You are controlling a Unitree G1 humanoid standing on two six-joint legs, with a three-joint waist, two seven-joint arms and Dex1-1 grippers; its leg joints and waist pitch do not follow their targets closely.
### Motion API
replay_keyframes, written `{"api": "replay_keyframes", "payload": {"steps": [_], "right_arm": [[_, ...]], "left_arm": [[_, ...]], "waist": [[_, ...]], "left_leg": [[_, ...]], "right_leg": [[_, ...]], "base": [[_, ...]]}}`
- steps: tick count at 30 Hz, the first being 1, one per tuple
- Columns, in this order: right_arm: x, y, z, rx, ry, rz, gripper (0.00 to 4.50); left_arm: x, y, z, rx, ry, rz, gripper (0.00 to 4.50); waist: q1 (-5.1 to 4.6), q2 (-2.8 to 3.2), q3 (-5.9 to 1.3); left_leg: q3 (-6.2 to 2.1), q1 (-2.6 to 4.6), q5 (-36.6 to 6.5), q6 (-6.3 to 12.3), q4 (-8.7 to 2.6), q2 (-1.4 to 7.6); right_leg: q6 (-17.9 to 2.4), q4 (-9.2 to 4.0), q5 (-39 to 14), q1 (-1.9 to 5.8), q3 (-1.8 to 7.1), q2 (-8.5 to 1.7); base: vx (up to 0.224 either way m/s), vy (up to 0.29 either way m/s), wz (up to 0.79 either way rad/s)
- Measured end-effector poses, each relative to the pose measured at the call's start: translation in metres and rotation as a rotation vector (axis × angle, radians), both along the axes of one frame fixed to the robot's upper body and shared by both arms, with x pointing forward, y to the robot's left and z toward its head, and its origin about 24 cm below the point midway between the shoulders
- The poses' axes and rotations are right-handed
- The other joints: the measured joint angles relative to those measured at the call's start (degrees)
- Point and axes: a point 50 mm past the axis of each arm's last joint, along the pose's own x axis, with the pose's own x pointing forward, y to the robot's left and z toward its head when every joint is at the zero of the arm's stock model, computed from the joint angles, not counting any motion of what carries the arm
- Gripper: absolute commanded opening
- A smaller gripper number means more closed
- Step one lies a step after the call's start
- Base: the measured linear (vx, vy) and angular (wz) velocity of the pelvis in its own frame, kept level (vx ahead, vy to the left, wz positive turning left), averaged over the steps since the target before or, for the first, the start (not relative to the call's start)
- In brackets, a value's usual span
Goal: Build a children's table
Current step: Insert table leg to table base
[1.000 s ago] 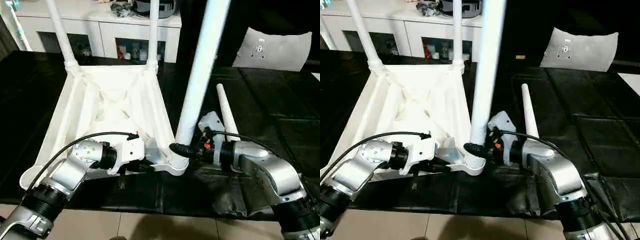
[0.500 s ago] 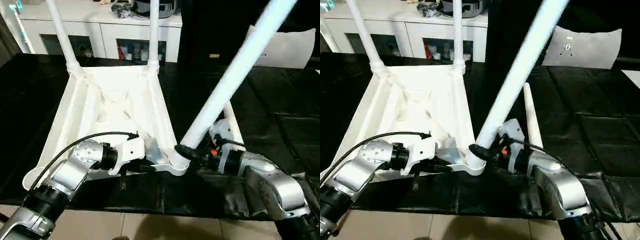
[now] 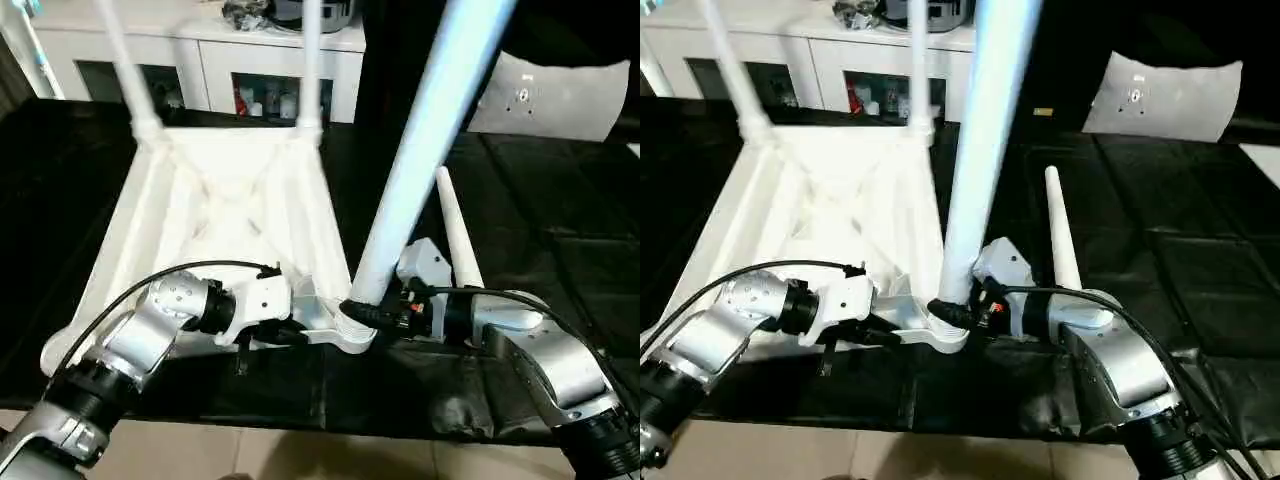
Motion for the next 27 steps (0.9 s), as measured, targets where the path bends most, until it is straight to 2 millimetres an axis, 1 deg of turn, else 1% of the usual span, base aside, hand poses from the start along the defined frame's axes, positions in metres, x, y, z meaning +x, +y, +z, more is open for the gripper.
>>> {"api": "replay_keyframes", "payload": {"steps": [3,6,9,12,14,16,20,21,22,23,24,26,27], "right_arm": [[-0.001,0.002,0.003,-0.003,-0.015,0.015,1.89],[-0.002,0.004,0.004,0.002,-0.017,0.032,1.89],[-0.003,0.007,0.004,0.016,-0.015,0.038,1.89],[-0.001,0.011,0.005,0.029,-0.018,0.039,1.89],[0.001,0.016,0.005,0.052,-0.016,0.030,1.89],[0.002,0.018,0.005,0.060,-0.018,0.020,1.88],[0.005,0.026,0.005,0.099,-0.023,-0.027,1.88],[0.006,0.028,0.005,0.108,-0.025,-0.046,1.88],[0.008,0.030,0.005,0.123,-0.030,-0.079,1.88],[0.011,0.031,0.004,0.145,-0.026,-0.126,1.88],[0.014,0.033,0.004,0.159,-0.024,-0.160,1.88],[0.022,0.034,0.005,0.183,-0.026,-0.243,1.88],[0.027,0.034,0.005,0.189,-0.027,-0.284,1.88]], "left_arm": [[0.004,0.003,0.004,0.015,-0.003,-0.013,0.00],[0.004,0.005,0.007,0.024,-0.004,-0.023,0.00],[0.004,0.008,0.009,0.034,-0.008,-0.031,0.00],[0.003,0.012,0.011,0.035,-0.013,-0.016,0.00],[-0.001,0.018,0.011,0.023,-0.010,0.024,0.00],[-0.002,0.020,0.011,0.018,-0.004,0.051,0.00],[-0.009,0.025,0.012,-0.014,0.015,0.169,0.00],[-0.012,0.025,0.012,-0.025,0.020,0.205,0.00],[-0.016,0.025,0.012,-0.043,0.022,0.264,0.00],[-0.021,0.023,0.011,-0.059,0.022,0.324,0.00],[-0.026,0.018,0.011,-0.077,0.026,0.377,0.00],[-0.031,0.009,0.010,-0.103,0.032,0.477,0.00],[-0.032,0.002,0.011,-0.119,0.033,0.513,0.00]], "waist": [[-0.47,-0.13,0.31],[-1.08,-0.16,0.41],[-1.46,-0.24,0.48],[-1.82,-0.31,0.87],[-2.44,-0.29,1.08],[-2.85,-0.12,1.27],[-3.63,0.35,1.78],[-3.95,0.36,1.87],[-4.57,0.33,1.93],[-5.06,0.28,2.03],[-5.80,0.20,2.08],[-6.47,0.15,2.28],[-6.70,0.09,2.57]], "left_leg": [[0.00,-0.02,0.0,0.00,-0.03,-0.03],[0.00,-0.03,0.0,0.00,-0.11,-0.06],[0.00,-0.02,0.0,0.00,-0.26,-0.08],[0.00,-0.02,0.0,0.00,-0.34,-0.08],[-0.01,-0.03,0.0,-0.01,-0.36,-0.08],[-0.02,-0.02,0.0,-0.01,-0.43,-0.09],[-0.13,-0.10,0.0,-0.01,-0.48,-0.20],[-0.14,-0.13,0.0,-0.01,-0.51,-0.22],[-0.14,-0.17,0.0,-0.01,-0.51,-0.29],[-0.15,-0.31,0.0,0.00,-0.46,-0.38],[-0.20,-0.22,0.0,0.00,-0.45,-0.42],[-0.47,-0.19,0.0,0.02,-0.46,-0.56],[-0.65,-0.22,0.0,0.03,-0.49,-0.57]], "right_leg": [[0.0,-0.04,0.0,-0.07,0.03,-0.01],[0.0,-0.04,0.0,-0.08,0.07,-0.01],[0.0,-0.04,-0.1,-0.12,0.09,-0.02],[0.0,-0.04,-0.1,-0.22,0.08,-0.02],[0.0,-0.03,-0.2,-0.32,0.06,-0.01],[0.1,-0.04,-0.6,-0.36,0.05,-0.01],[-0.1,-0.05,-2.0,-0.45,0.04,-0.02],[-0.1,-0.07,-2.3,-0.46,0.05,-0.02],[-0.1,-0.14,-2.3,-0.51,0.07,-0.05],[-0.3,-0.22,-2.4,-0.54,0.08,-0.10],[-0.4,-0.36,-2.5,-0.55,0.07,-0.10],[-0.5,-0.63,-3.0,-0.70,-0.01,-0.10],[-0.5,-0.92,-3.2,-0.77,-0.15,-0.06]], "base": [[0.000,0.000,0.00],[0.000,0.000,0.00],[0.000,0.000,0.00],[0.000,0.000,0.00],[0.000,0.000,0.00],[0.000,0.000,0.00],[0.000,0.000,0.00],[0.000,0.000,0.00],[-0.020,0.042,-0.18],[-0.020,0.042,-0.18],[-0.032,0.047,-0.24],[-0.023,0.050,-0.28],[-0.016,0.049,-0.25]]}}
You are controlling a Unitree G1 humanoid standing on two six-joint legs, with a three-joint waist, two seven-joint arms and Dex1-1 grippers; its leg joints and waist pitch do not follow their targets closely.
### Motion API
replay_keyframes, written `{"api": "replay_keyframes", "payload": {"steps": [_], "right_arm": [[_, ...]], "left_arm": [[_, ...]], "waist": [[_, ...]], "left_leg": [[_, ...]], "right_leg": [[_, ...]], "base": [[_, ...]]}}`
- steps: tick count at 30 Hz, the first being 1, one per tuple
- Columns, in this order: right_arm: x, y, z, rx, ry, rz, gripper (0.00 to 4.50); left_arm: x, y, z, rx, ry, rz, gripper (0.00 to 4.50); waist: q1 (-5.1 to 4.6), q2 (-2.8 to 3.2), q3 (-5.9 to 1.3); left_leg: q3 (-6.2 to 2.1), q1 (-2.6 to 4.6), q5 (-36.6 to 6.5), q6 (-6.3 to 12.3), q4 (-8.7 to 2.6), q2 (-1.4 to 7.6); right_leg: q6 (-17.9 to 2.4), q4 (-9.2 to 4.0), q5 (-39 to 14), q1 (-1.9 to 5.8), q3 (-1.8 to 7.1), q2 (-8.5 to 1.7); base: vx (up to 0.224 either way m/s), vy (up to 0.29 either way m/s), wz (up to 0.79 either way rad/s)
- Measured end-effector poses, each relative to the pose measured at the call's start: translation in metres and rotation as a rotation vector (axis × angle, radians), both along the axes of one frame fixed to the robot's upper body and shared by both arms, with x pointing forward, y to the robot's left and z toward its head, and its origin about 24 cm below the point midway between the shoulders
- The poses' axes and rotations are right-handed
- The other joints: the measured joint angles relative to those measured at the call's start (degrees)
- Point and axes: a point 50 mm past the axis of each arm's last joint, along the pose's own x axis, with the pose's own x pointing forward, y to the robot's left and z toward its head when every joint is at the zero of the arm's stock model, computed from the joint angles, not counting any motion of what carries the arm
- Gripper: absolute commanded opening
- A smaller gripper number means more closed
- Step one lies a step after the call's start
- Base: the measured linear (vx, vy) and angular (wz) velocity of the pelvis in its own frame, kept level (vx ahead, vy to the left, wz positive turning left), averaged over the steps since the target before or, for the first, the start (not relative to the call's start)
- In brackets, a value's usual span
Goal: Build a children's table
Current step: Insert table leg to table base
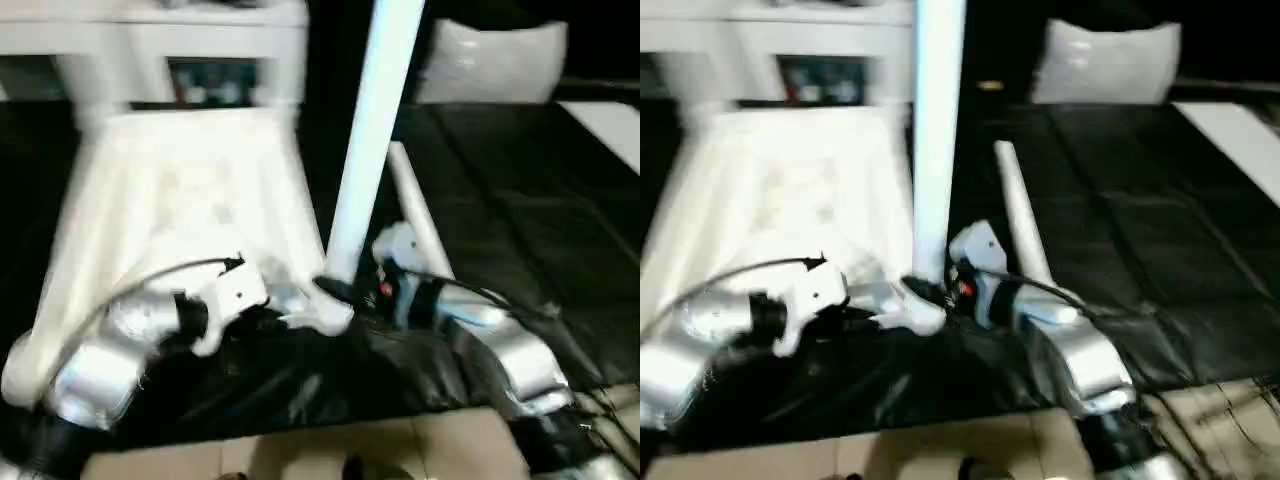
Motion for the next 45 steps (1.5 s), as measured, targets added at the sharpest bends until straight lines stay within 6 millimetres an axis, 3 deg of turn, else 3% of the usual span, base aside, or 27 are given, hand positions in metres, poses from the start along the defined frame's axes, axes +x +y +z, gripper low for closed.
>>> {"api": "replay_keyframes", "payload": {"steps": [3,6,9,11,15,20,28,31,33,35,37,40,45], "right_arm": [[0.012,0.004,0.004,0.035,-0.005,-0.091,1.88],[0.021,0.005,0.003,0.032,0.011,-0.150,1.88],[0.024,0.005,0.004,0.021,0.000,-0.174,1.88],[0.024,0.005,0.002,0.008,-0.006,-0.177,1.88],[0.024,0.004,0.002,0.014,-0.021,-0.181,1.88],[0.021,0.003,0.002,0.067,-0.050,-0.184,1.88],[0.012,-0.015,0.004,0.325,0.001,-0.155,1.88],[0.010,-0.025,0.012,0.355,-0.024,-0.142,1.88],[0.012,-0.039,0.016,0.336,-0.051,-0.172,1.88],[0.011,-0.045,0.017,0.335,-0.057,-0.190,1.88],[0.009,-0.045,0.014,0.331,-0.050,-0.193,1.88],[0.007,-0.045,0.011,0.318,-0.034,-0.187,1.88],[0.001,-0.035,0.018,0.271,-0.055,-0.110,1.88]], "left_arm": [[-0.001,-0.014,0.002,-0.031,0.008,0.098,0.00],[0.002,-0.028,0.006,-0.041,0.012,0.136,0.00],[0.003,-0.036,0.009,-0.036,0.013,0.136,0.00],[0.004,-0.038,0.010,-0.028,0.012,0.128,0.00],[0.007,-0.039,0.012,-0.004,-0.001,0.110,0.00],[0.007,-0.034,0.013,0.021,-0.042,0.047,0.00],[0.014,-0.013,0.014,0.046,-0.141,-0.123,0.00],[0.018,-0.007,0.015,0.040,-0.142,-0.133,0.00],[0.020,-0.001,0.014,0.041,-0.130,-0.131,0.00],[0.021,0.005,0.013,0.033,-0.105,-0.136,0.55],[0.020,0.009,0.013,0.016,-0.082,-0.149,0.55],[0.023,0.008,0.023,-0.074,-0.092,-0.152,0.89],[0.054,-0.003,0.069,-0.200,-0.266,0.006,1.23]], "waist": [[0.04,-0.46,0.25],[0.97,-0.73,0.73],[1.86,-0.49,1.12],[2.49,-0.65,1.13],[2.86,-0.72,1.09],[3.65,-0.83,0.97],[4.55,-0.63,0.78],[4.49,-0.52,0.54],[4.46,-0.59,0.44],[4.05,-0.54,0.30],[3.87,-0.49,0.27],[4.15,-0.48,0.25],[4.98,-0.59,0.09]], "left_leg": [[-0.02,0.00,0.0,0.00,0.01,-0.01],[0.13,-0.02,0.0,0.00,0.01,-0.01],[0.40,-0.09,0.0,0.00,0.00,-0.01],[0.46,-0.08,0.0,0.02,0.01,-0.01],[0.57,-0.03,0.0,0.03,0.22,0.01],[0.59,0.05,0.0,-0.02,0.18,0.20],[0.68,-0.35,0.2,-0.16,0.23,0.62],[0.72,-0.86,0.3,0.01,0.65,0.70],[0.72,-0.84,0.2,0.02,1.00,0.72],[0.72,-0.78,0.3,-0.03,1.20,0.79],[0.70,-0.77,0.1,-0.44,1.35,0.81],[0.65,-0.77,0.2,-0.61,1.76,0.86],[0.61,-0.86,0.3,-0.62,2.49,0.94]], "right_leg": [[0.0,-0.13,0.0,-0.40,-0.04,0.01],[0.0,-0.11,0.0,-0.45,0.07,0.02],[-0.5,-0.08,0.3,-0.46,0.27,0.02],[-1.2,-0.07,0.8,-0.44,0.29,0.02],[-1.5,-0.05,2.3,-0.35,0.33,-0.02],[-1.1,0.04,4.0,-0.40,0.23,0.03],[-0.8,1.04,4.7,-0.99,0.05,0.18],[-0.9,1.48,4.6,-1.59,0.02,0.21],[-1.1,1.92,4.5,-1.61,0.03,0.19],[-1.1,2.13,4.5,-1.57,0.02,0.19],[-1.1,2.33,4.6,-1.54,0.02,0.19],[-1.1,2.64,4.7,-1.55,0.01,0.17],[-0.9,2.93,4.7,-1.41,0.00,0.15]], "base": [[0.000,0.000,0.00],[0.000,0.000,0.00],[0.000,0.000,0.00],[0.000,0.000,0.00],[0.000,0.000,0.00],[0.000,0.000,0.00],[0.000,0.000,0.00],[0.000,0.000,0.00],[0.000,0.000,0.00],[0.000,0.000,0.00],[-0.055,-0.012,-0.02],[-0.018,-0.003,0.00],[0.000,0.000,0.00]]}}
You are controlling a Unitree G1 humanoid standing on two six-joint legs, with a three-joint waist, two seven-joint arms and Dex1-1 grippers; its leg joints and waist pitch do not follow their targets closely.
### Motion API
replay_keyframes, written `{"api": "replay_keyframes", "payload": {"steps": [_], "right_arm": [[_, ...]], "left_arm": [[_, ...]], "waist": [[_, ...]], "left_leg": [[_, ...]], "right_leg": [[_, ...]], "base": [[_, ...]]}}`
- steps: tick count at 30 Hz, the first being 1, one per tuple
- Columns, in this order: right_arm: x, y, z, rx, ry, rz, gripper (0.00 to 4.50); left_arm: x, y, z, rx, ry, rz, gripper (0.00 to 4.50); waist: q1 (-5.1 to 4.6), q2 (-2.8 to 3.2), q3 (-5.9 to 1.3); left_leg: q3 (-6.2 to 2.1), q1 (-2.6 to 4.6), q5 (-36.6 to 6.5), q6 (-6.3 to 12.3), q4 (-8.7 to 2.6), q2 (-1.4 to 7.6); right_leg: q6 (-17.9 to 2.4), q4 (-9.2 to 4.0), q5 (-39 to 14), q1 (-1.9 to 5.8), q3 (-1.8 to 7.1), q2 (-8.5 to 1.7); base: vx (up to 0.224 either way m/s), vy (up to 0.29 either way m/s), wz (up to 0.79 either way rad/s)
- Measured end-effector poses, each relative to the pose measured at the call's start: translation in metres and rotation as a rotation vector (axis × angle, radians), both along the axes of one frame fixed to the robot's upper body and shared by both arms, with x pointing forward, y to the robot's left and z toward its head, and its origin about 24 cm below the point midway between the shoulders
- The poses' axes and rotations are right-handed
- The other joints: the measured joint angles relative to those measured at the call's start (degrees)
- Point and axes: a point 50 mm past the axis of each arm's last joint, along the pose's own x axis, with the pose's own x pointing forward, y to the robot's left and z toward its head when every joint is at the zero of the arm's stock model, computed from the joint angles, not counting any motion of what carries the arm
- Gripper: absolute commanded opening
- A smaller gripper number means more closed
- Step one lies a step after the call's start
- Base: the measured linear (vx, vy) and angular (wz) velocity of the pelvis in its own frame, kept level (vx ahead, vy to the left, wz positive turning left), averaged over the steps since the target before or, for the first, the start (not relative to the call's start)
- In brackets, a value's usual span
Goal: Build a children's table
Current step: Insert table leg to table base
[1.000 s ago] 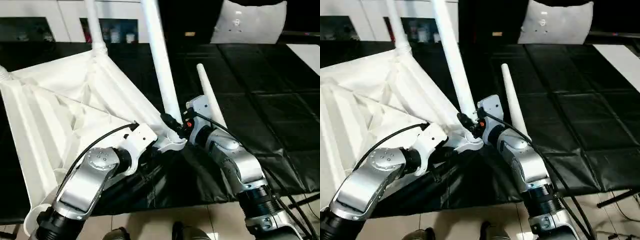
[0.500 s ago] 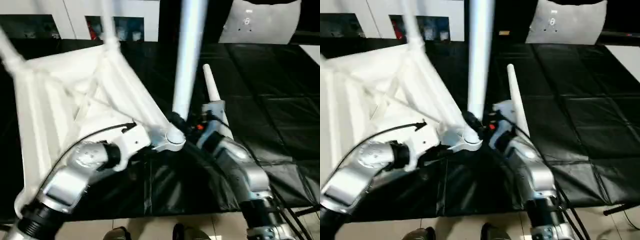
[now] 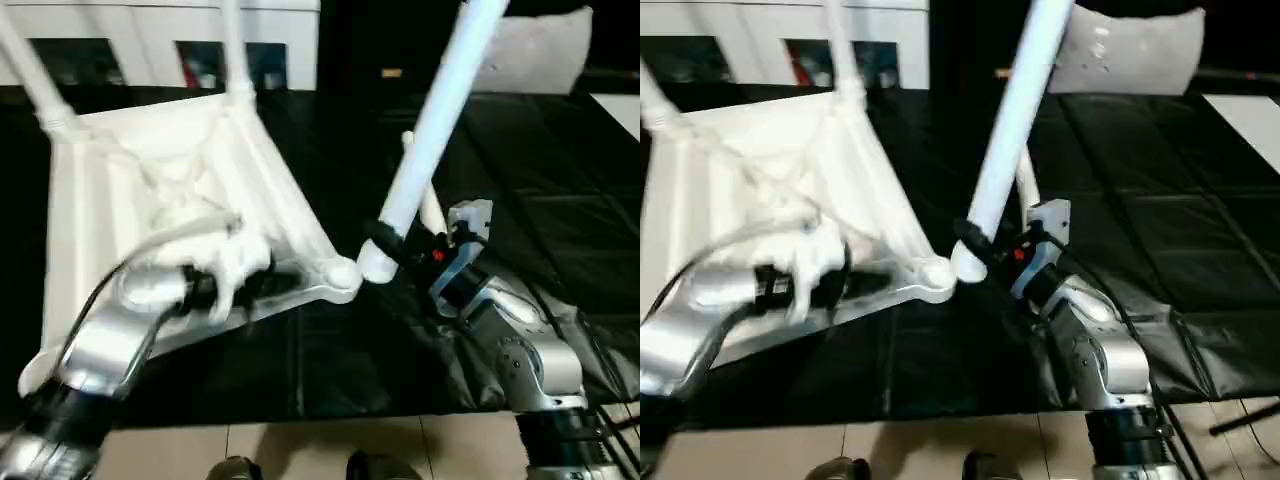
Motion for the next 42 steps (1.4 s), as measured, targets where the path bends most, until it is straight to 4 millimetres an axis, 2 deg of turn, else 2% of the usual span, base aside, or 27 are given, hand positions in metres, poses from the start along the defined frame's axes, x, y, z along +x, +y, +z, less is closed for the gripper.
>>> {"api": "replay_keyframes", "payload": {"steps": [4,7,9,12,17,21,25,27,33,37,38,42], "right_arm": [[-0.001,0.006,0.000,-0.034,-0.005,0.026,1.88],[-0.002,0.007,0.000,-0.053,-0.002,0.030,1.88],[-0.001,0.005,-0.001,-0.086,-0.003,0.020,1.88],[0.000,0.005,-0.001,-0.103,-0.005,0.006,1.88],[0.002,0.004,-0.001,-0.118,-0.005,-0.010,1.88],[0.003,0.003,-0.002,-0.137,-0.002,-0.017,1.88],[0.002,0.006,-0.003,-0.145,-0.003,-0.003,1.88],[0.002,0.006,-0.003,-0.145,-0.003,-0.004,1.88],[0.003,0.005,-0.002,-0.153,-0.004,-0.012,1.88],[0.003,0.005,-0.001,-0.153,-0.009,-0.006,1.88],[0.004,0.006,0.000,-0.153,-0.012,-0.005,1.88],[0.004,0.006,0.001,-0.155,-0.012,0.000,1.88]], "left_arm": [[0.025,-0.016,0.035,-0.202,-0.033,0.186,1.46],[0.028,-0.023,0.049,-0.222,-0.048,0.200,1.53],[0.023,-0.036,0.056,-0.250,-0.045,0.131,1.53],[0.004,-0.059,0.068,-0.271,-0.049,-0.038,1.53],[-0.019,-0.079,0.076,-0.259,-0.038,-0.205,1.53],[-0.025,-0.087,0.073,-0.243,-0.020,-0.235,1.53],[-0.026,-0.089,0.069,-0.245,0.009,-0.242,1.53],[-0.026,-0.084,0.068,-0.244,0.025,-0.233,1.53],[-0.023,-0.058,0.059,-0.247,0.094,-0.173,2.14],[-0.024,-0.055,0.058,-0.247,0.125,-0.195,2.36],[-0.024,-0.054,0.058,-0.244,0.129,-0.196,2.59],[-0.019,-0.050,0.056,-0.234,0.131,-0.162,2.75]], "waist": [[0.19,-0.27,-0.22],[-0.01,-0.48,-0.49],[0.05,-0.51,-0.50],[0.38,-0.50,-0.51],[0.34,-0.48,-0.52],[0.29,-0.48,-0.53],[0.25,-0.48,-0.53],[0.17,-0.41,-0.56],[0.17,-0.31,-0.62],[0.34,-0.31,-0.63],[0.33,-0.31,-0.63],[0.33,-0.31,-0.63]], "left_leg": [[-0.03,-0.16,0.1,0.12,0.41,0.00],[-0.04,-0.20,0.1,0.17,0.45,-0.03],[-0.05,-0.29,0.2,0.27,0.45,-0.03],[-0.06,-0.36,0.2,0.28,0.42,-0.03],[-0.14,-0.39,0.1,0.28,0.38,0.01],[-0.15,-0.39,0.2,0.27,0.41,0.02],[-0.16,-0.40,0.2,0.25,0.45,0.02],[-0.16,-0.38,0.2,0.24,0.45,0.02],[-0.20,-0.39,0.2,0.20,0.45,0.03],[-0.20,-0.41,0.2,0.21,0.48,0.03],[-0.21,-0.41,0.2,0.21,0.49,0.03],[-0.21,-0.40,0.2,0.21,0.49,0.03]], "right_leg": [[0.1,0.00,0.1,0.03,0.01,-0.04],[0.1,-0.05,0.2,0.01,0.02,-0.05],[0.1,-0.06,0.2,-0.06,0.02,-0.05],[0.0,-0.02,0.3,-0.09,-0.01,-0.05],[-0.1,0.01,0.4,-0.08,-0.17,-0.05],[0.2,0.00,0.2,-0.07,-0.21,-0.05],[0.2,-0.01,0.3,-0.06,-0.21,-0.05],[0.2,-0.01,0.3,-0.06,-0.21,-0.05],[0.3,0.00,0.4,-0.06,-0.26,-0.05],[0.3,-0.01,0.4,-0.05,-0.26,-0.06],[0.3,-0.01,0.4,-0.04,-0.26,-0.06],[0.3,0.01,0.4,-0.03,-0.26,-0.06]], "base": [[0.000,0.000,0.00],[0.000,0.000,0.00],[0.000,0.000,0.00],[0.000,0.000,0.00],[0.000,0.000,0.00],[0.000,0.000,0.00],[0.000,0.000,0.00],[0.000,0.000,0.00],[0.000,0.000,0.00],[0.000,0.000,0.00],[0.000,0.000,0.00],[0.000,0.000,0.00]]}}
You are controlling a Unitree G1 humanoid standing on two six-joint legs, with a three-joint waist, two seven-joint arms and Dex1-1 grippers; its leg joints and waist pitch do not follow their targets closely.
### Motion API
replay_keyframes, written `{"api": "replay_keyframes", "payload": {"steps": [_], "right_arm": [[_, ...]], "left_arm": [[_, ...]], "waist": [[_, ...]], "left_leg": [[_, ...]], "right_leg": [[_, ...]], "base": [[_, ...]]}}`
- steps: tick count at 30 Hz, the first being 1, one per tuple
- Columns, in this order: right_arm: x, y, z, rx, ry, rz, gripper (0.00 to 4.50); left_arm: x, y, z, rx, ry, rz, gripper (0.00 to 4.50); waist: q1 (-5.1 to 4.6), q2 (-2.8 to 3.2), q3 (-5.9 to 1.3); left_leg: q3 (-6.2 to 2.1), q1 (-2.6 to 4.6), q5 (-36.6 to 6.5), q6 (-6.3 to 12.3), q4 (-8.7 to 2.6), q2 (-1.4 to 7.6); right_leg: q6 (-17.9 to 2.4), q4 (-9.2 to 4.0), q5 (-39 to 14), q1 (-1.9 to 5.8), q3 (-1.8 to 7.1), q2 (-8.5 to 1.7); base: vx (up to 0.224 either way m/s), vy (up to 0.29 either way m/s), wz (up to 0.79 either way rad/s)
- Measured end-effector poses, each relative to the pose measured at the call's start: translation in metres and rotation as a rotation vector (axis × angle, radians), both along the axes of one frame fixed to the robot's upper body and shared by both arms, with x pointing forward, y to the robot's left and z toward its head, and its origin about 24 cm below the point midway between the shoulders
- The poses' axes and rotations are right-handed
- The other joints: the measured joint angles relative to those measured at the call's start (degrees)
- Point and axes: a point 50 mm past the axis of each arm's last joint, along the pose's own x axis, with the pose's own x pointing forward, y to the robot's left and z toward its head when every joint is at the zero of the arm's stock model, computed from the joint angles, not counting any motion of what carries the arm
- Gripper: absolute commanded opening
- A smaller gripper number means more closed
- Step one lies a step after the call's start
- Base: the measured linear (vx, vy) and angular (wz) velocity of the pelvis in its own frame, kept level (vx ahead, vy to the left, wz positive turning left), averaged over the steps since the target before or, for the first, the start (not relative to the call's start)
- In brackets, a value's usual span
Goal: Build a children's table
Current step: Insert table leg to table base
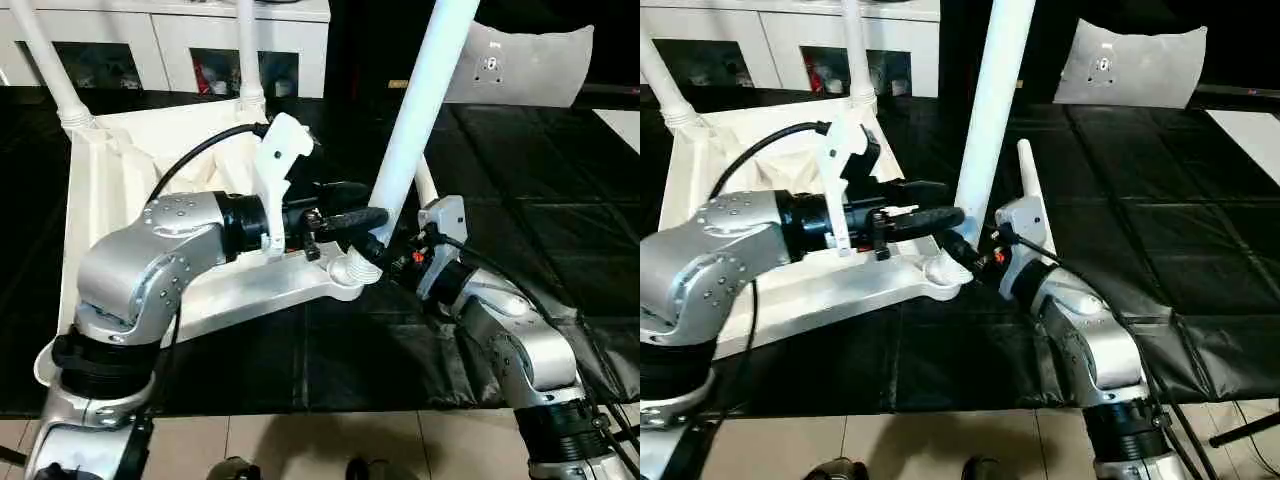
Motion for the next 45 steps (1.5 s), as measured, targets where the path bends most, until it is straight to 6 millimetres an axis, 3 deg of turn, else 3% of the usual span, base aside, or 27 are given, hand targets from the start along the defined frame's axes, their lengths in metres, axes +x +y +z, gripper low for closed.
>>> {"api": "replay_keyframes", "payload": {"steps": [6,10,16,28,30,32,35,41,45], "right_arm": [[-0.002,0.005,-0.002,-0.007,0.016,0.035,1.88],[-0.003,0.008,-0.003,-0.016,0.018,0.053,1.88],[-0.004,0.009,-0.002,-0.019,0.011,0.054,1.88],[-0.003,0.009,-0.001,-0.030,-0.003,0.047,1.88],[-0.003,0.009,-0.002,-0.035,-0.002,0.042,1.88],[-0.001,0.005,-0.003,-0.037,0.006,0.000,1.88],[0.004,-0.014,-0.003,-0.038,0.017,-0.103,1.88],[0.000,-0.025,-0.012,-0.034,0.064,-0.157,1.88],[-0.003,-0.024,-0.007,-0.027,0.060,-0.148,1.88]], "left_arm": [[0.016,-0.008,-0.002,-0.039,0.012,0.066,3.29],[0.022,-0.020,0.000,-0.084,0.017,0.077,3.38],[0.004,-0.045,0.011,-0.218,0.021,-0.125,3.38],[0.001,-0.045,0.008,-0.233,0.014,-0.142,3.38],[-0.001,-0.039,0.006,-0.236,0.012,-0.133,3.38],[-0.006,-0.025,-0.001,-0.233,0.044,-0.136,3.66],[-0.013,-0.011,-0.020,-0.192,0.119,-0.140,3.84],[-0.010,0.026,-0.063,0.095,0.100,0.062,4.16],[-0.009,0.029,-0.082,0.225,0.064,0.111,4.16]], "waist": [[0.06,-0.01,-0.01],[0.10,-0.02,-0.01],[0.08,-0.01,-0.02],[0.12,0.58,-0.33],[0.06,0.78,-0.45],[-0.29,1.15,-0.67],[-0.13,1.38,-0.81],[-0.19,1.50,-0.88],[-0.12,1.38,-0.95]], "left_leg": [[-0.01,-0.09,0.1,0.10,0.09,-0.01],[-0.03,-0.14,0.1,0.12,0.15,-0.01],[-0.10,-0.44,0.1,0.11,0.25,0.08],[-0.16,-0.55,0.3,-0.03,0.34,0.33],[-0.20,-0.56,0.3,-0.03,0.35,0.33],[-0.23,-0.52,0.3,-0.04,0.34,0.35],[-0.17,-0.53,0.3,-0.06,0.33,0.36],[-0.25,-0.52,0.4,-0.10,0.33,0.48],[-0.26,-0.52,0.4,-0.10,0.34,0.48]], "right_leg": [[0.0,-0.02,0.0,0.01,0.00,-0.02],[0.0,-0.02,0.1,0.00,-0.01,-0.02],[-0.4,-0.06,0.3,-0.04,-0.46,-0.07],[-0.1,-0.06,0.2,0.02,-0.88,-0.07],[-0.1,-0.07,0.2,0.02,-0.89,-0.07],[-0.1,-0.06,0.2,0.02,-0.90,-0.07],[-0.1,-0.02,0.2,-0.01,-0.92,-0.04],[-0.1,-0.05,0.2,0.02,-1.03,-0.01],[-0.1,-0.08,0.2,0.04,-0.97,-0.05]], "base": [[0.000,0.000,0.00],[0.000,0.000,0.00],[0.000,0.000,0.00],[0.000,0.000,0.00],[0.000,0.000,0.00],[0.000,0.000,0.00],[0.000,0.000,0.00],[0.000,0.000,0.00],[0.000,0.000,0.00]]}}
